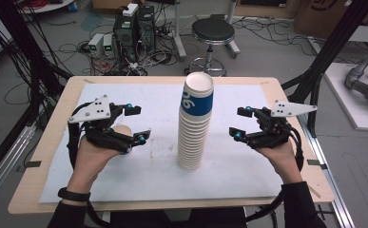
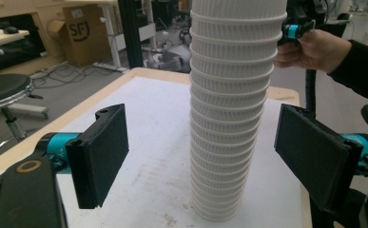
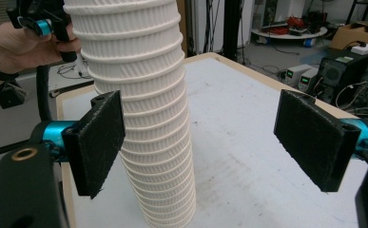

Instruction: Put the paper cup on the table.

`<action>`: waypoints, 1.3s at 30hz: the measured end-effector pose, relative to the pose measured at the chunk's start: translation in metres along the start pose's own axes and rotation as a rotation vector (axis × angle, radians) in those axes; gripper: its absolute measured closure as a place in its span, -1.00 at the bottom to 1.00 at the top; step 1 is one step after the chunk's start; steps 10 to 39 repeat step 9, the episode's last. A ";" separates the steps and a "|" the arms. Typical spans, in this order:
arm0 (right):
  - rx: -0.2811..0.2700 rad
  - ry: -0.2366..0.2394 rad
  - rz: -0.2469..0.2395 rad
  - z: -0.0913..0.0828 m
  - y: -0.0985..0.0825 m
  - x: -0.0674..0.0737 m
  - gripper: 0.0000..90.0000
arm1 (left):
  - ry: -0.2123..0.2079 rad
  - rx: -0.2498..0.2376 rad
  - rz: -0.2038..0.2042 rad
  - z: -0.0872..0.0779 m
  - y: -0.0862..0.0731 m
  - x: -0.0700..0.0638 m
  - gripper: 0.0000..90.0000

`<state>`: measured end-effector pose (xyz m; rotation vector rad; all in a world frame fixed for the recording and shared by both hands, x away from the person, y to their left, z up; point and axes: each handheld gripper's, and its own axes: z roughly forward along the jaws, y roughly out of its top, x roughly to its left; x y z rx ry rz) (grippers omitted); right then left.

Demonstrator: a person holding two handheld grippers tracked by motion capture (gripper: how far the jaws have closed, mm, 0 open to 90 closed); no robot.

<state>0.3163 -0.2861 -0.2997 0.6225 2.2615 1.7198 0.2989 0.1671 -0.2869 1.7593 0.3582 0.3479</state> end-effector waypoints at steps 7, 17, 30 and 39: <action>-0.007 0.000 0.000 -0.002 0.000 0.000 -0.60 | 0.006 0.002 -0.006 0.001 0.000 0.000 -0.57; -0.008 -0.003 -0.002 -0.003 -0.001 -0.001 -0.60 | 0.005 0.006 -0.009 0.002 0.000 0.000 -0.57; -0.008 -0.003 -0.002 -0.003 -0.001 -0.001 -0.60 | 0.005 0.006 -0.009 0.002 0.000 0.000 -0.57; -0.008 -0.003 -0.002 -0.003 -0.001 -0.001 -0.60 | 0.005 0.006 -0.009 0.002 0.000 0.000 -0.57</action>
